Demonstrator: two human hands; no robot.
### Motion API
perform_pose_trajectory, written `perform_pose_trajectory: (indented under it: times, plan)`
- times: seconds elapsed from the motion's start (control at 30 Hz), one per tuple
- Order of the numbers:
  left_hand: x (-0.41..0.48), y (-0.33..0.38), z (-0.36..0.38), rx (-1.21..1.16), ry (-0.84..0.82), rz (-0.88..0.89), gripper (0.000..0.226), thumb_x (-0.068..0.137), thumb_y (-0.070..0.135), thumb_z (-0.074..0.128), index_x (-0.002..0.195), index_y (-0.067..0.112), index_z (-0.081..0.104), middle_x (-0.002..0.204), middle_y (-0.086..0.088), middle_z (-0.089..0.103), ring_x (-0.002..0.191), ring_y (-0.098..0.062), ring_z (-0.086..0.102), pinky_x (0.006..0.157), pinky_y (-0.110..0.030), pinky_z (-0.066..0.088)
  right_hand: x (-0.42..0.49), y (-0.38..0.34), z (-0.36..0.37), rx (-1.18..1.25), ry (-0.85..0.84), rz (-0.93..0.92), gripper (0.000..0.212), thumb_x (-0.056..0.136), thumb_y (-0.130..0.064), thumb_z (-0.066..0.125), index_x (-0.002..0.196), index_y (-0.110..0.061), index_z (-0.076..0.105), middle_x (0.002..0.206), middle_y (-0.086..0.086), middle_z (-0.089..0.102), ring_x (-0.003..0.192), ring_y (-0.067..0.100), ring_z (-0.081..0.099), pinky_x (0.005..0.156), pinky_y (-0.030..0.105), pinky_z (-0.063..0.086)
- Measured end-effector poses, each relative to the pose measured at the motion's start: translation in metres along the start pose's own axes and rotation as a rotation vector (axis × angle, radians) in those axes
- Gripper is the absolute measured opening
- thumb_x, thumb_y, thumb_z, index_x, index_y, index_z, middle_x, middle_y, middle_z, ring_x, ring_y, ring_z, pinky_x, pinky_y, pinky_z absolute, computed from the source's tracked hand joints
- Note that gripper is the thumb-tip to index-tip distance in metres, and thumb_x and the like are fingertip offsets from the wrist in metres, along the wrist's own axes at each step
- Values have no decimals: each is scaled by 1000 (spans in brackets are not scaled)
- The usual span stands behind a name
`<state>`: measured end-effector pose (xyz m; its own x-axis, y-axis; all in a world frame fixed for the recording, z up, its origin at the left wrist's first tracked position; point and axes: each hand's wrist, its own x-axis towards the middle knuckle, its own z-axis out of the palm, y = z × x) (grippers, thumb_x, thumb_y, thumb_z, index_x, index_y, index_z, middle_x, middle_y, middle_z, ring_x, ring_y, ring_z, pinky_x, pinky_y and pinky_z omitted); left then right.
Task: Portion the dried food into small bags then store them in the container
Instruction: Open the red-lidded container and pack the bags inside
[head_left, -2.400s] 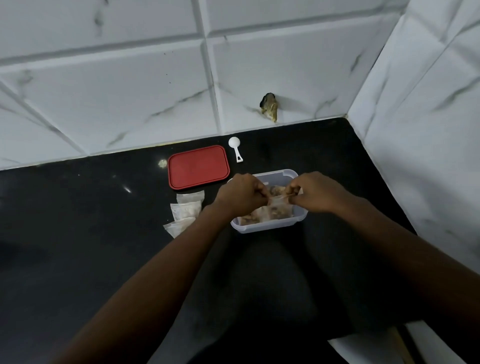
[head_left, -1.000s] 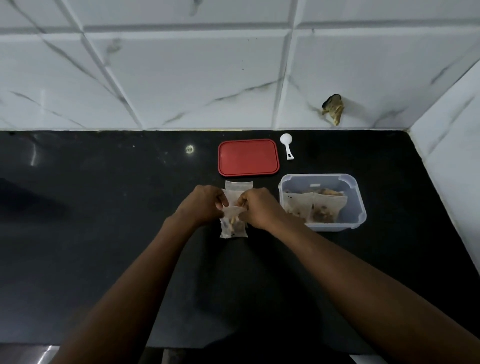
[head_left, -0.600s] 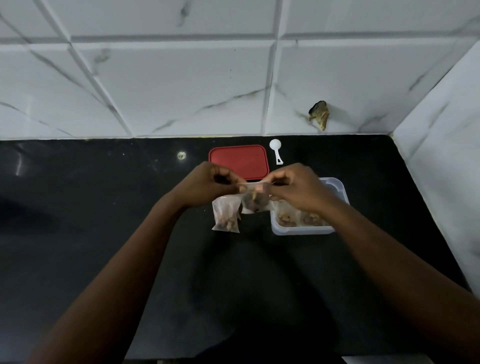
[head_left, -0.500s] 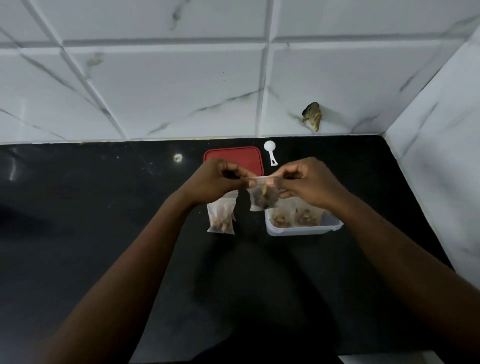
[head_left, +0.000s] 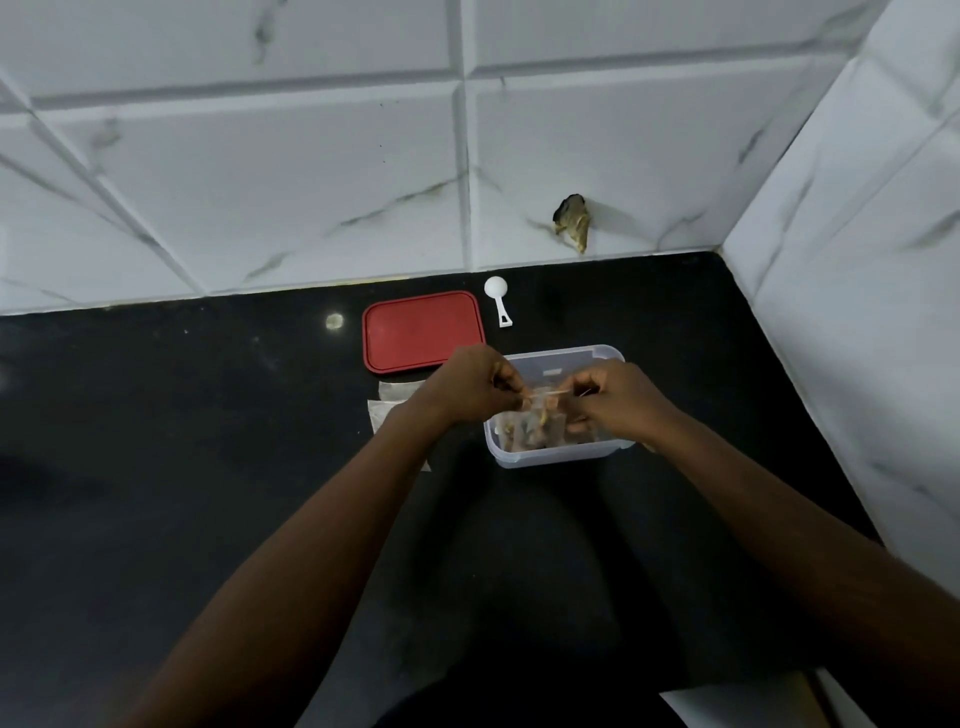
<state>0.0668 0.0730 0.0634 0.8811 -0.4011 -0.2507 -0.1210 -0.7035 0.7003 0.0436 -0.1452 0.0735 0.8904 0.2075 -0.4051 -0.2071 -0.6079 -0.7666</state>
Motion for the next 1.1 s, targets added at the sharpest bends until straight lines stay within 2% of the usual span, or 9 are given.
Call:
perform_pose_trajectory:
  times: [0.1,0.17,0.23,0.3,0.43,0.53,0.67,0.83,1.1]
  plan:
    - [2,-2,4,62,-19,-47,13,86,10,80,98,12,83,93,-2,80,70,2,64,67,-4,46,11,4,3,-64,-67,18,8,92,-7,71,97,-3,76,92,11,76,76,14,76,67,23,61]
    - [4,-3,6,105,-23,-76,13,86,12,80,99,15,83,95,-1,80,77,-4,67,76,-16,54,19,5,6,-94,-103,26,6,92,-7,70,94,-5,76,92,10,77,81,21,77,78,35,64]
    - [4,-4,10,163,-16,-117,12,85,18,80,96,22,83,97,3,79,87,-11,71,86,-35,60,25,7,10,-134,-120,17,5,92,-7,71,92,-7,76,89,5,76,79,22,77,79,37,64]
    - [3,-2,12,281,-10,-157,11,86,28,78,96,30,81,103,7,77,96,-16,71,86,-41,60,28,8,15,-189,-124,5,6,92,-10,71,89,-7,76,81,5,76,73,19,76,75,32,63]
    - [0,-5,16,438,-2,-179,13,89,36,72,101,36,77,113,9,73,104,-19,69,85,-39,57,28,7,23,-338,-97,-53,14,91,-15,70,79,-11,76,64,-4,67,61,7,61,67,26,48]
    - [-3,-9,18,393,44,-166,15,88,38,73,102,38,77,111,11,72,102,-18,68,85,-38,57,26,5,20,-337,-59,-72,9,90,-19,73,81,-18,75,65,-10,66,64,2,62,66,19,45]
    - [-11,-17,11,193,179,-143,7,86,37,76,91,40,75,95,22,72,88,-4,67,80,-38,60,25,-1,9,-202,26,-121,9,83,-20,80,92,-21,80,83,-11,76,81,-1,71,78,19,56]
    - [-27,-30,-11,49,291,-150,7,88,34,75,90,40,75,91,22,73,88,2,67,78,-34,60,27,-27,8,-178,137,-245,9,85,-19,77,93,-24,80,83,-13,74,78,-6,68,69,8,51]
    - [-62,-78,-43,106,320,-243,12,86,31,80,96,36,77,89,21,70,84,0,67,81,-36,60,47,-78,72,-172,21,-375,13,84,-11,78,97,-13,80,85,-5,75,73,-3,66,70,6,50]
